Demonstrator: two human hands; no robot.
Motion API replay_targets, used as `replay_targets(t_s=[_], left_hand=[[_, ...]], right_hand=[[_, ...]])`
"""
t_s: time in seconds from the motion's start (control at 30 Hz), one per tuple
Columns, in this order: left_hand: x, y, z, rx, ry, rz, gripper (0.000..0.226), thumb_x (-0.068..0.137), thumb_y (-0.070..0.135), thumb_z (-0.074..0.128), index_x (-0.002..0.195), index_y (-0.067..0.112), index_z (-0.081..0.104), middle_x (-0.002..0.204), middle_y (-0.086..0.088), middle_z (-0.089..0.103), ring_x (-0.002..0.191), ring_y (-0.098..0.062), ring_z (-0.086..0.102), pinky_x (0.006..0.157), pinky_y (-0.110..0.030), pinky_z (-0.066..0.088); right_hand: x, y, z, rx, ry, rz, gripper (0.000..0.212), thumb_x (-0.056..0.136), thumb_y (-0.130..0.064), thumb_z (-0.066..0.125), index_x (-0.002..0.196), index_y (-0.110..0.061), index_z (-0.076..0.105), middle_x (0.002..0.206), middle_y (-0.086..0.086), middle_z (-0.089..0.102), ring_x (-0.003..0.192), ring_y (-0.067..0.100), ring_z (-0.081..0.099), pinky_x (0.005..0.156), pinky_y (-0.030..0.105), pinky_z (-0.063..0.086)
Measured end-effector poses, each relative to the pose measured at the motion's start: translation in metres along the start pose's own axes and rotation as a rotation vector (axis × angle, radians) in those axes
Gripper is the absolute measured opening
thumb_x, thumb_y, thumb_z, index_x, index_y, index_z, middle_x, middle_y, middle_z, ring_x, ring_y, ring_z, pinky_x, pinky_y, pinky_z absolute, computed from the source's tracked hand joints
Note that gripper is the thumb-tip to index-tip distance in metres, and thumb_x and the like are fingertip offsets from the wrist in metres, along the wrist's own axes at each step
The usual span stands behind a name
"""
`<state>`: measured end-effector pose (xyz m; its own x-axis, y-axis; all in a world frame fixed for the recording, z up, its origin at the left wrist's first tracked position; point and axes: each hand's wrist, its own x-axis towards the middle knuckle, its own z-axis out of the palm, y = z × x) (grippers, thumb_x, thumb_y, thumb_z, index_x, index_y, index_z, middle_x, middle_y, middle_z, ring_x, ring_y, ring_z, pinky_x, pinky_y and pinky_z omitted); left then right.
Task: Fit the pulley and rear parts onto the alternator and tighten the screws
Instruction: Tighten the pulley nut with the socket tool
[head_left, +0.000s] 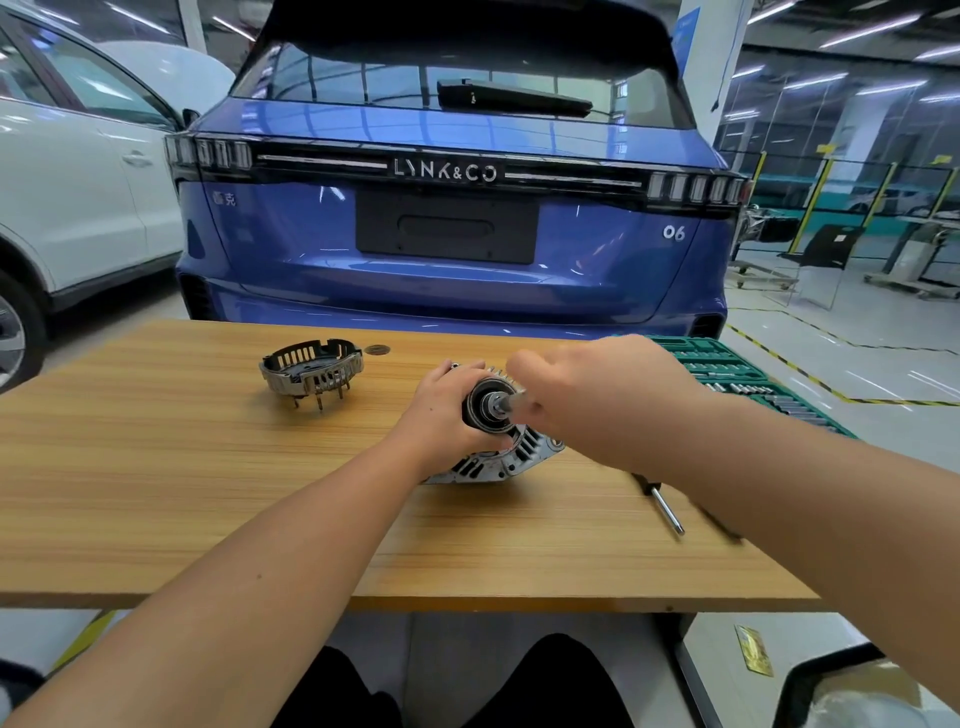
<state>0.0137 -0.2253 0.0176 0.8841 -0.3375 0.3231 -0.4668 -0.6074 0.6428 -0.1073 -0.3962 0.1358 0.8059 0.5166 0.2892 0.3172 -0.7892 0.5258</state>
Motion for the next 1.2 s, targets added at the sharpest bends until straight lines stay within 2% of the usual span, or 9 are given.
replay_targets(t_s=[0.03,0.2,0.6,0.67,0.83,0.93,1.0,1.1,1.2], left_hand=[[0.000,0.000,0.000,-0.006,0.002,-0.002,0.079,0.067,0.049,0.089,0.136,0.043,0.051,0.159,0.016,0.033,0.153,-0.019,0.005,0.119,-0.054,0.015],[0.000,0.000,0.001,-0.016,0.011,-0.010,0.077,0.066,0.047,0.089,0.133,0.045,0.052,0.159,0.017,0.032,0.153,-0.019,0.006,0.119,-0.054,0.016],[-0.001,0.005,-0.005,0.024,-0.032,-0.003,0.082,0.068,0.048,0.088,0.139,0.042,0.049,0.157,0.014,0.037,0.153,-0.020,0.007,0.121,-0.056,0.018],[0.001,0.006,-0.010,0.059,-0.081,0.008,0.085,0.068,0.048,0.088,0.142,0.040,0.047,0.158,0.014,0.035,0.153,-0.017,0.006,0.120,-0.056,0.018],[0.013,0.010,-0.026,0.120,-0.241,0.013,0.077,0.065,0.050,0.088,0.130,0.058,0.046,0.159,0.006,0.030,0.148,-0.024,0.026,0.112,-0.057,0.037],[0.018,0.007,-0.029,0.116,-0.300,0.006,0.078,0.065,0.048,0.087,0.118,0.078,0.038,0.162,0.010,0.024,0.150,-0.022,0.022,0.114,-0.057,0.035],[0.021,0.003,-0.030,0.212,-0.349,0.065,0.073,0.072,0.049,0.081,0.129,0.069,0.040,0.163,0.018,0.020,0.153,-0.012,0.004,0.118,-0.058,0.026],[0.025,-0.001,-0.033,0.269,-0.414,0.118,0.075,0.074,0.043,0.083,0.137,0.055,0.044,0.152,0.043,0.015,0.149,0.003,-0.004,0.121,-0.054,0.020],[0.024,-0.001,-0.038,0.238,-0.443,0.124,0.072,0.076,0.043,0.083,0.136,0.058,0.044,0.147,0.052,0.013,0.145,0.011,-0.004,0.119,-0.051,0.018]], right_hand=[[-0.003,0.001,-0.001,0.021,-0.018,-0.092,0.016,0.103,-0.030,0.049,0.100,-0.023,0.036,0.079,-0.003,0.041,0.056,0.022,0.041,0.046,0.030,0.035],[-0.003,0.008,-0.004,0.046,-0.071,-0.199,0.045,0.092,-0.004,0.054,0.133,-0.018,0.040,0.076,-0.004,0.028,0.064,0.025,0.043,0.051,0.033,0.039],[0.006,0.015,-0.003,0.005,-0.020,-0.189,0.023,0.104,-0.026,0.047,0.094,-0.027,0.027,0.068,-0.006,0.039,0.052,0.015,0.038,0.047,0.028,0.027],[0.006,0.021,-0.001,0.113,-0.012,-0.201,0.012,0.103,-0.038,0.047,0.103,-0.027,0.042,0.070,-0.009,0.039,0.060,0.017,0.043,0.050,0.029,0.027],[0.021,0.020,0.006,0.539,-0.040,-0.298,0.036,0.094,-0.059,0.041,0.100,-0.030,0.062,0.100,-0.013,0.048,0.094,0.008,0.043,0.076,0.028,0.038],[0.027,0.009,0.028,0.877,-0.021,-0.253,0.030,0.103,-0.043,0.049,0.098,-0.021,0.068,0.086,-0.010,0.062,0.076,0.005,0.052,0.067,0.022,0.040],[0.027,0.002,0.042,1.141,-0.016,-0.234,0.025,0.098,-0.040,0.058,0.089,-0.020,0.070,0.079,-0.012,0.064,0.072,0.002,0.056,0.060,0.015,0.040],[0.027,-0.009,0.064,1.348,-0.033,-0.301,0.044,0.081,-0.047,0.048,0.085,-0.010,0.071,0.082,-0.011,0.061,0.079,0.008,0.056,0.066,0.032,0.045],[0.038,-0.019,0.075,1.384,0.033,-0.469,0.035,0.082,-0.041,0.042,0.074,-0.015,0.064,0.070,0.001,0.058,0.068,0.011,0.052,0.061,0.035,0.041]])
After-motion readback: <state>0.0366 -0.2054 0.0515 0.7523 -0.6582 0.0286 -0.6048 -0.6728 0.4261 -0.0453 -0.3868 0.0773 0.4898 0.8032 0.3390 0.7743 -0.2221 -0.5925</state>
